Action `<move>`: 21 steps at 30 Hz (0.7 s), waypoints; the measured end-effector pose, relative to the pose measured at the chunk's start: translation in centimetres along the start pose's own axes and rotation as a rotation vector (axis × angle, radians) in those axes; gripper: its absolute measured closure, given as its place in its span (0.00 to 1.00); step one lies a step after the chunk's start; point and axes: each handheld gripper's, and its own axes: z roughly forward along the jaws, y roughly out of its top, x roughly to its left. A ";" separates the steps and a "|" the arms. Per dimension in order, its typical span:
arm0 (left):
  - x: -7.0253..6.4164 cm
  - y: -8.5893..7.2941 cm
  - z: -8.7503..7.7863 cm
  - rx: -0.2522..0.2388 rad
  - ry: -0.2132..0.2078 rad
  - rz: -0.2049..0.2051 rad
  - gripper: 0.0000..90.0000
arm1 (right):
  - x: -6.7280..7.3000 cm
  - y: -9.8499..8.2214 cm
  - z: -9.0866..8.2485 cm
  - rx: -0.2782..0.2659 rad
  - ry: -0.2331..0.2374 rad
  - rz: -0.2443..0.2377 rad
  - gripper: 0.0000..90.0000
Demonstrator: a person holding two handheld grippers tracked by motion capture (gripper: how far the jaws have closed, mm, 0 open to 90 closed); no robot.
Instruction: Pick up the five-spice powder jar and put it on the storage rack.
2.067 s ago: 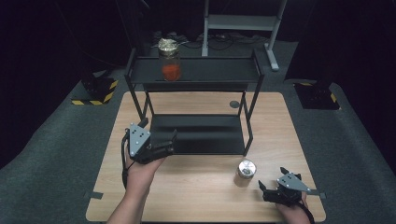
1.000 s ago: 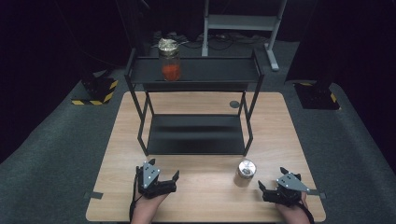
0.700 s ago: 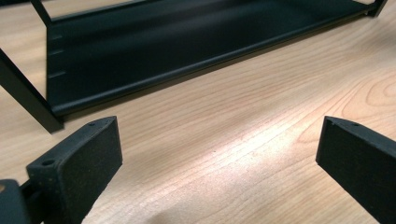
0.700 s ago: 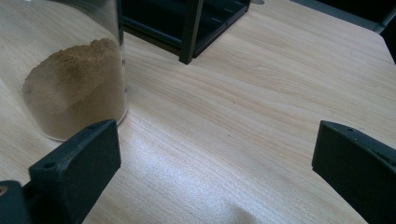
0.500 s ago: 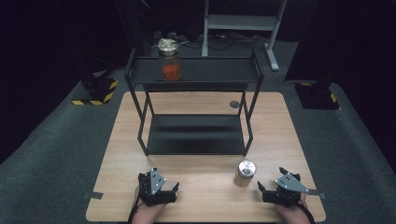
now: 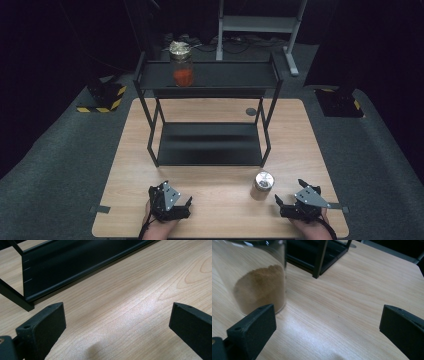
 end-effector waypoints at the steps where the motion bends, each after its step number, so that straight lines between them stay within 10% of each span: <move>1: 0.0 0.0 0.0 0.000 0.000 0.000 0.01 | 0.1 0.1 -0.2 -0.017 0.000 -0.001 0.00; 21: 0.2 -0.2 -0.1 -0.008 -0.010 -0.004 0.01 | 1.6 1.5 -0.8 -0.128 0.093 0.053 0.00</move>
